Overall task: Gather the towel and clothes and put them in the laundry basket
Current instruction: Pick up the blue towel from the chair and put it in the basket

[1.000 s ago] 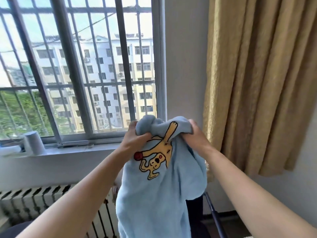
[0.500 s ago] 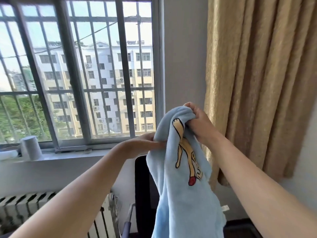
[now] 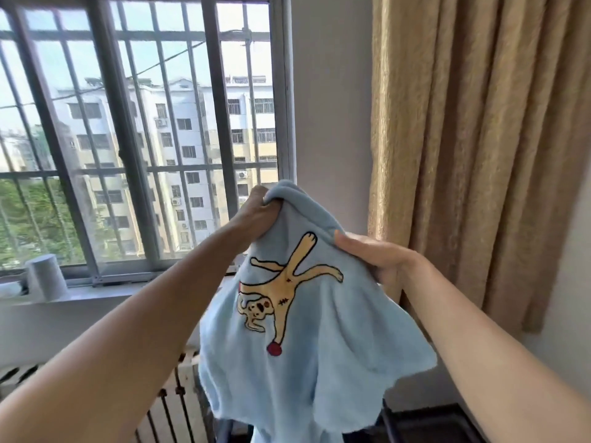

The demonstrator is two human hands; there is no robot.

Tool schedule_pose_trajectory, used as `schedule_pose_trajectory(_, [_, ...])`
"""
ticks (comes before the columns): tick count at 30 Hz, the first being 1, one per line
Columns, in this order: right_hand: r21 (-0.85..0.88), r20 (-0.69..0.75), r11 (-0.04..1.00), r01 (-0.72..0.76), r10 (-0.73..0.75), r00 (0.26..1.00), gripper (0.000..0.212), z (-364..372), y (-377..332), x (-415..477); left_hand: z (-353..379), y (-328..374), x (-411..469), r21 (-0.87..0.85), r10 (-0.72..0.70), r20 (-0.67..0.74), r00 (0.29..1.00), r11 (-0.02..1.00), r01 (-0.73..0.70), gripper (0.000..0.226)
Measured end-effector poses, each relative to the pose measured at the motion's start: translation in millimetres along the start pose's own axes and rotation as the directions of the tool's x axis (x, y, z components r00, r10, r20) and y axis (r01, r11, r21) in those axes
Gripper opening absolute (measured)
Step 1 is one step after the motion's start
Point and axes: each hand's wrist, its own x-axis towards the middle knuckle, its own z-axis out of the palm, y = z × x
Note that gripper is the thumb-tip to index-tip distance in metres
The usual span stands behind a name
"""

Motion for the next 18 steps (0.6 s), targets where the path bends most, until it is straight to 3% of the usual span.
schedule_pose_trajectory(3, [0.167,0.006,0.984,-0.062,0.062,0.998,0.071,4,2,5,5,5,1,-0.006,0.008,-0.056,0.998,1.000,-0.009,0.016])
schedule_pose_trajectory(5, [0.136,0.014,0.990,-0.041,0.040,0.999,0.063,8,1,13,7,7,0,-0.004,0.012,-0.089,0.996,1.000,-0.013,0.011])
schedule_pose_trajectory(9, [0.037,-0.055,0.998,0.059,-0.057,0.997,0.020,6,-7,14,7,13,-5,0.057,0.037,-0.051,0.998,0.998,-0.034,0.020])
schedule_pose_trajectory(11, [-0.115,-0.122,0.990,0.081,-0.095,0.988,0.024,2,-9,12,2,11,-7,0.117,0.037,-0.038,0.999,0.993,-0.033,0.023])
schedule_pose_trajectory(14, [-0.280,-0.254,0.952,0.125,-0.199,0.946,0.024,1,-8,15,-10,12,-12,0.199,-0.131,0.145,0.981,0.975,0.101,0.040])
schedule_pose_trajectory(16, [-0.297,-0.332,0.937,0.182,-0.280,0.901,0.013,6,-10,16,-17,16,-18,0.365,-0.318,0.345,0.883,0.912,0.186,0.058])
schedule_pose_trajectory(18, [-0.362,-0.390,0.907,0.218,-0.359,0.848,0.012,11,-14,16,-19,19,-24,0.453,-0.421,0.436,0.796,0.866,0.210,0.049])
